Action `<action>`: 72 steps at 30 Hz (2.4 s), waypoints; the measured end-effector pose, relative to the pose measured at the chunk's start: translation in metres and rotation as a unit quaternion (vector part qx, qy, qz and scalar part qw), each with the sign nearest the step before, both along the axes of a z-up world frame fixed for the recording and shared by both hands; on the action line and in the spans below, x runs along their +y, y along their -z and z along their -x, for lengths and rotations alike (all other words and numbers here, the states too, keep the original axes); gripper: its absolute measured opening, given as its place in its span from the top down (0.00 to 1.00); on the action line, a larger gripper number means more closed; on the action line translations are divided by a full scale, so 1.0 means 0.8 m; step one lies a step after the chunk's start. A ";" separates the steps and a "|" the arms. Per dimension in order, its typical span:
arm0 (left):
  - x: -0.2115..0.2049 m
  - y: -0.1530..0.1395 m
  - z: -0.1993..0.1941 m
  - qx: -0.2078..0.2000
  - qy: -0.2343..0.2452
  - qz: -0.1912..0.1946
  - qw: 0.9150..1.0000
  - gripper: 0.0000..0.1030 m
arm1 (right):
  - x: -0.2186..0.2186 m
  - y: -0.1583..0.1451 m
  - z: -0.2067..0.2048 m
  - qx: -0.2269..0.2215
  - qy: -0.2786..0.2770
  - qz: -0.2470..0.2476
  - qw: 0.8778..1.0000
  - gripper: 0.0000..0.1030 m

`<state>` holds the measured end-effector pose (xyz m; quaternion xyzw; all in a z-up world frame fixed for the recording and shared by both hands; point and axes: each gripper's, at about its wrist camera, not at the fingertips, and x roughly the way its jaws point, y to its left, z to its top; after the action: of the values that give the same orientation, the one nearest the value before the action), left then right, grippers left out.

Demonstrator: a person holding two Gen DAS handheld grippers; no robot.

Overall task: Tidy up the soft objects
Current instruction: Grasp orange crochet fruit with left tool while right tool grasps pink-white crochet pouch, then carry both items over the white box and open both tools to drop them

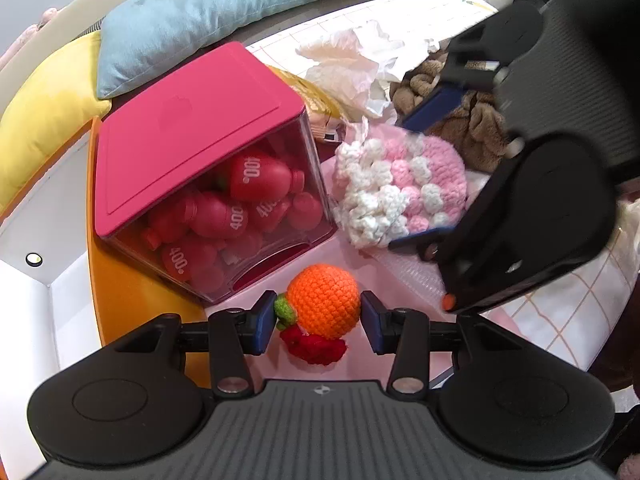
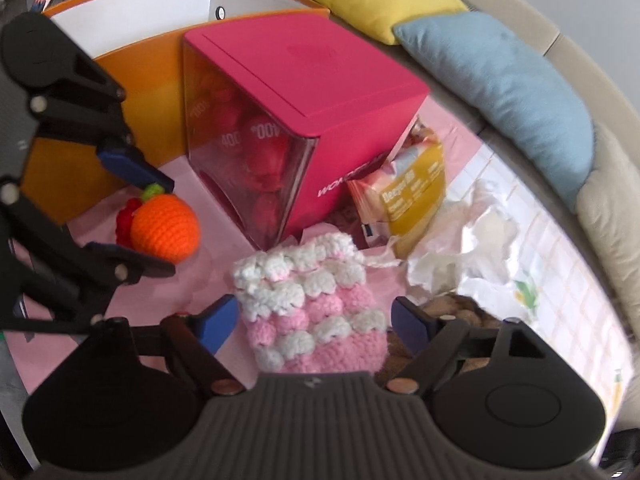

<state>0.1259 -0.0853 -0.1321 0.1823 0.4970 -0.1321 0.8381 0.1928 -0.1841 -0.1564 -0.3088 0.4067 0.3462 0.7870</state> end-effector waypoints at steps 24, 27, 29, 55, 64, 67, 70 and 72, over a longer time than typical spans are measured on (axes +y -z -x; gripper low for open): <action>0.054 -0.109 0.062 -0.090 -0.060 0.160 0.981 0.50 | -0.049 -0.111 0.058 -0.048 0.178 -0.173 0.968 0.76; 0.080 -0.131 0.072 -0.106 -0.086 0.190 0.972 0.50 | -0.051 -0.133 0.085 -0.054 0.208 -0.195 0.957 0.75; 0.097 -0.145 0.075 -0.111 -0.110 0.201 0.967 0.50 | -0.044 -0.145 0.101 -0.054 0.216 -0.209 0.952 0.75; 0.262 -0.088 0.053 0.057 -0.146 0.050 0.986 0.50 | 0.226 -0.125 0.092 0.162 0.090 -0.082 0.979 0.75; 0.260 -0.056 0.038 0.106 -0.119 0.022 0.987 0.49 | 0.258 -0.085 0.084 0.167 0.025 -0.004 0.986 0.73; 0.259 -0.051 0.034 0.113 -0.120 0.018 0.986 0.46 | 0.263 -0.076 0.085 0.161 0.009 0.016 0.987 0.71; 0.260 -0.050 0.034 0.117 -0.122 0.019 0.985 0.44 | 0.261 -0.074 0.085 0.158 0.001 0.021 0.987 0.67; 0.261 -0.051 0.035 0.115 -0.127 0.019 0.985 0.40 | 0.260 -0.076 0.085 0.155 -0.003 0.017 0.988 0.62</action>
<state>0.0981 0.1233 -0.0912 0.0857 0.6068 -0.0544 0.7884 0.1246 0.0238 -0.0958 -0.2655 0.5290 0.3853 0.7080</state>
